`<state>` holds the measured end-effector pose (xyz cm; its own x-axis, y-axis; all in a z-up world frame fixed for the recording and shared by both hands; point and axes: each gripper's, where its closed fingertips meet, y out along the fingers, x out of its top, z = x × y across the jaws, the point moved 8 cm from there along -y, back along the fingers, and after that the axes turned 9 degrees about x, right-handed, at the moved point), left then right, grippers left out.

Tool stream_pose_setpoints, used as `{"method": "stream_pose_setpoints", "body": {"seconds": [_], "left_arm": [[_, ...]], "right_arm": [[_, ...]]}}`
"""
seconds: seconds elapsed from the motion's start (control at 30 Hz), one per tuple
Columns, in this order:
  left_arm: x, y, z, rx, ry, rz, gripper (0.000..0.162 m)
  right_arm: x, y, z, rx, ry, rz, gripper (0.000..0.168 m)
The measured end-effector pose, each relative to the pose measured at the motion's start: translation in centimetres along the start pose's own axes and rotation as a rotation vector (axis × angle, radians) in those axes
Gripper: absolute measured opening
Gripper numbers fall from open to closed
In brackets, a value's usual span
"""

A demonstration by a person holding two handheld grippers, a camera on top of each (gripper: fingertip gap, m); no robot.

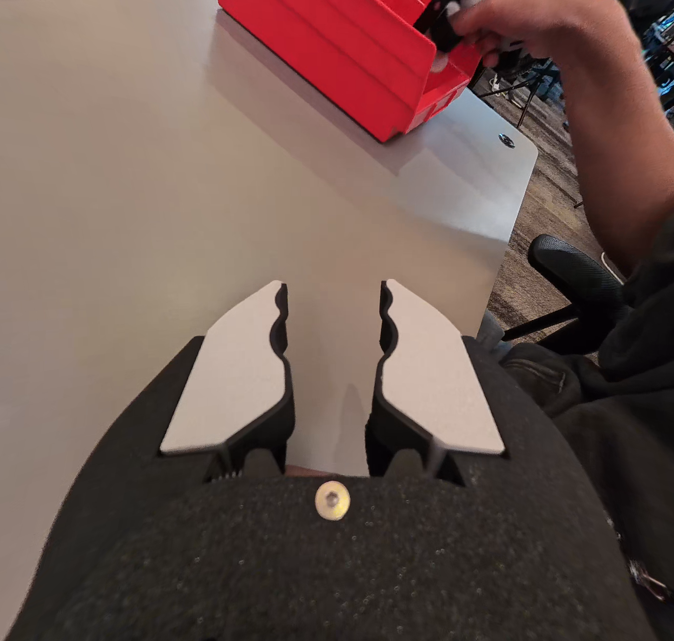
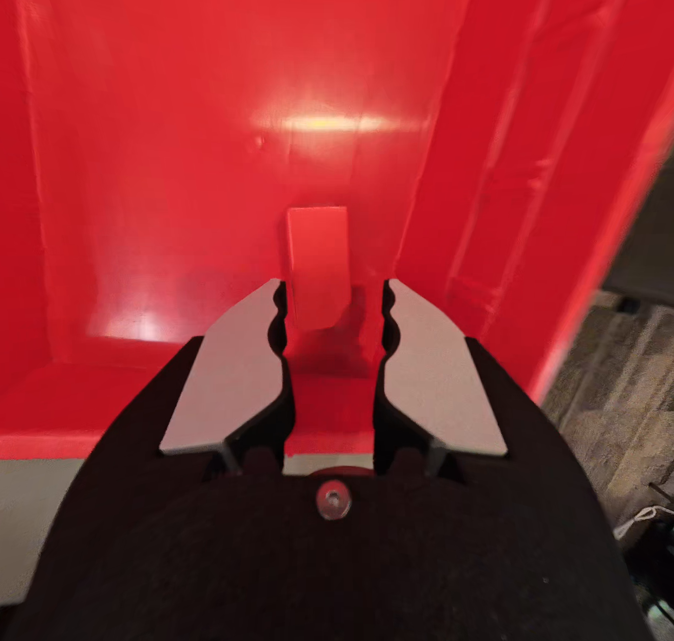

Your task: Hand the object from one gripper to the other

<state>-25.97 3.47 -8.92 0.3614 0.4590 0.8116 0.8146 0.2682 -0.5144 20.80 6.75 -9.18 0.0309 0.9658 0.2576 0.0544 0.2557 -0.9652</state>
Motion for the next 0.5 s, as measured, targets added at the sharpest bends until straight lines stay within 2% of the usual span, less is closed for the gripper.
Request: {"method": "stream_pose_setpoints", "body": {"seconds": [0.07, 0.13, 0.23, 0.33, 0.4, 0.5], "left_arm": [[0.0, -0.1, 0.2, 0.011, 0.002, -0.006, 0.048], [0.2, -0.4, 0.5, 0.028, 0.013, -0.019, 0.049], [0.9, -1.9, 1.3, 0.062, 0.044, -0.048, 0.051], [2.5, -5.4, 3.4, 0.141, 0.139, -0.069, 0.048], [3.7, -7.9, 6.0, 0.249, 0.213, -0.032, 0.048], [5.2, -9.6, 11.1, 0.394, 0.262, 0.2, 0.052]], "right_arm": [[0.1, -2.9, 1.1, -0.053, -0.028, -0.165, 0.05], [-0.3, -5.7, 4.0, 0.005, -0.085, -0.395, 0.049], [-3.1, -7.8, 10.8, 0.322, -0.197, -0.688, 0.048], [-7.2, -8.1, 16.5, 0.622, -0.252, -0.906, 0.047], [-9.5, -7.4, 18.6, 0.677, -0.297, -0.921, 0.046], [-11.2, -6.2, 19.7, 0.74, -0.317, -0.897, 0.047]]}}
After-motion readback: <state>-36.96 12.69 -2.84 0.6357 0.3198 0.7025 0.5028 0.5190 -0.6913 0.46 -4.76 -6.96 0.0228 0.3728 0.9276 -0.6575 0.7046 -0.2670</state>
